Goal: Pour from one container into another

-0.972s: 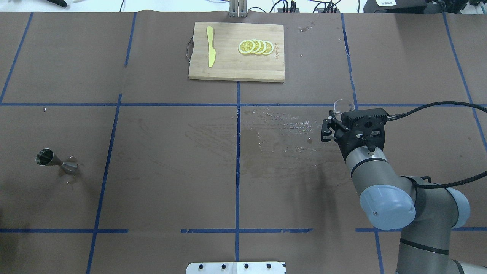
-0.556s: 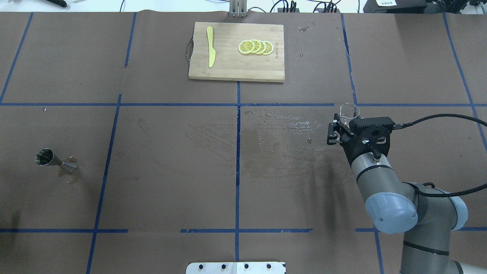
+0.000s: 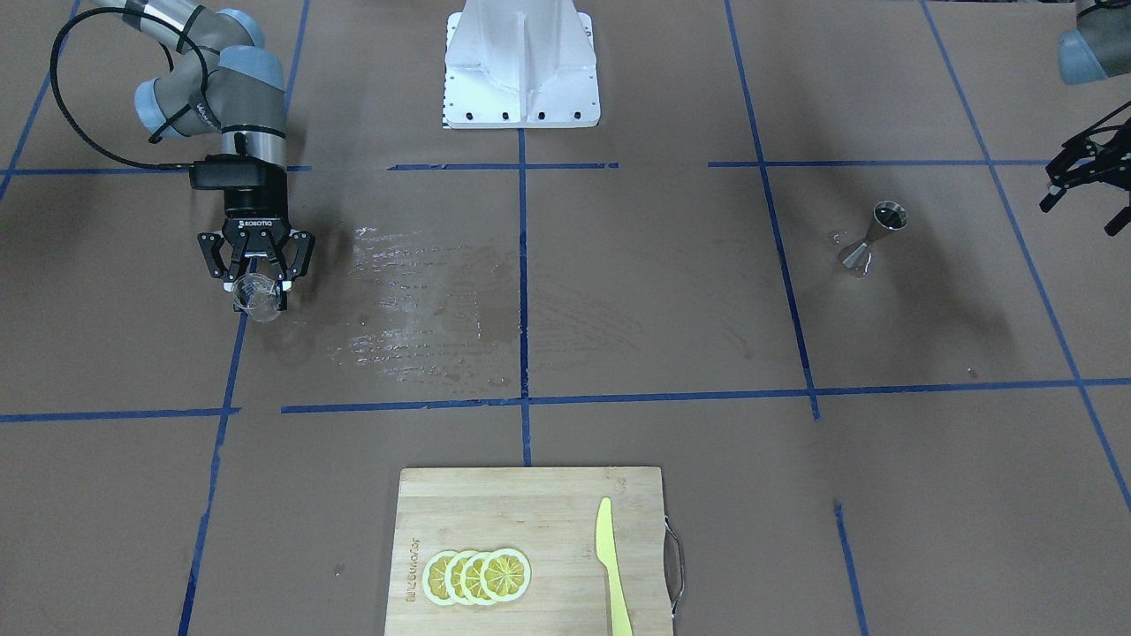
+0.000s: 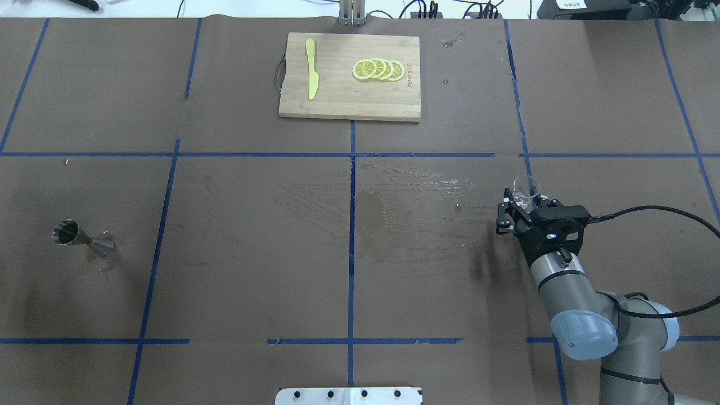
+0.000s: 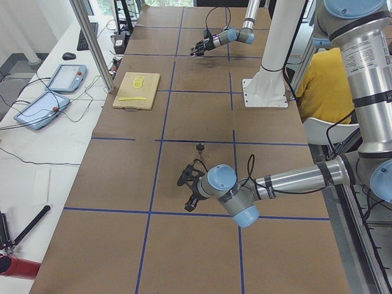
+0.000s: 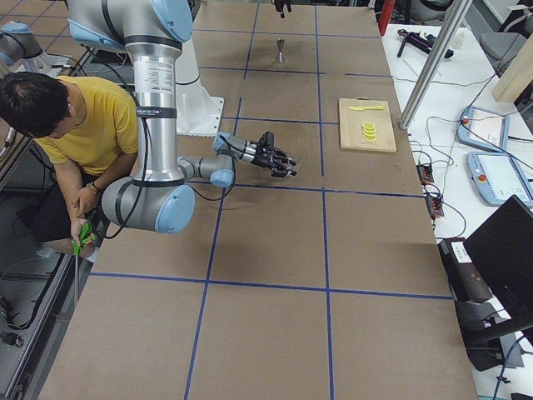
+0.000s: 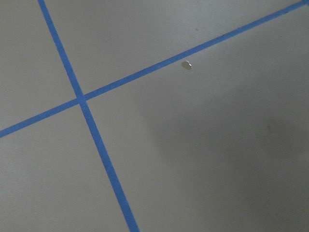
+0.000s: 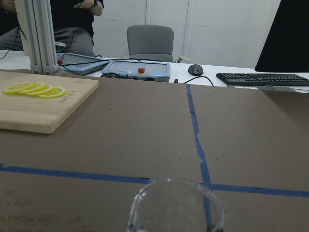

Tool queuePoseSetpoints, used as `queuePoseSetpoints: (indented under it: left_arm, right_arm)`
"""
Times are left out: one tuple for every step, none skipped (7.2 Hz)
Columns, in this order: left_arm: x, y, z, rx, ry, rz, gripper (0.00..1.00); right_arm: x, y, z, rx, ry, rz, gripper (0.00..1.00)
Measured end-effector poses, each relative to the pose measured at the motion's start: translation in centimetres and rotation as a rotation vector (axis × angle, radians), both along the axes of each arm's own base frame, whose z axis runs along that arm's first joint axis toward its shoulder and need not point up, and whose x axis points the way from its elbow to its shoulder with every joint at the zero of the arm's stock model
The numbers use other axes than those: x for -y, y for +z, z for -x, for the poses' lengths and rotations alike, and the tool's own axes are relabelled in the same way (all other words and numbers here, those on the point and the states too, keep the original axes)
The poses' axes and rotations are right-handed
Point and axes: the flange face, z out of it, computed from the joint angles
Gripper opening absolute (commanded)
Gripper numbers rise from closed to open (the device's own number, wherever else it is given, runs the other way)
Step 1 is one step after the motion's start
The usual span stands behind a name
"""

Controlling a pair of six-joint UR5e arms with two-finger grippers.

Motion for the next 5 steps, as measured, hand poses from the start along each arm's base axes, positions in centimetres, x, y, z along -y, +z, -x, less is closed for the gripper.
queuePoseSetpoints:
  left_arm:
    - [1.0,-1.7,0.7,-0.027,-0.003,0.031,1.0]
    - [1.4,-2.5,1.0,-0.039,-0.006,0.046,1.0]
    - [1.5,-2.8,1.1,-0.043,-0.009,0.051,1.0]
    - [1.6,-3.0,1.2,-0.044,-0.011,0.052,1.0]
    - [1.6,-3.0,1.2,-0.044,-0.014,0.05,1.0]
  right_arm:
    - [-0.1,2.3,-0.1,0.022,0.008,-0.012,0.06]
    - [-0.2,3.3,-0.4,0.033,0.013,-0.019,0.11]
    - [-0.3,4.1,-0.9,0.027,0.015,-0.022,0.15]
    - [-0.5,4.9,-1.5,0.014,0.015,-0.022,0.18]
    - [-0.6,5.3,-2.0,0.004,0.014,-0.021,0.26]
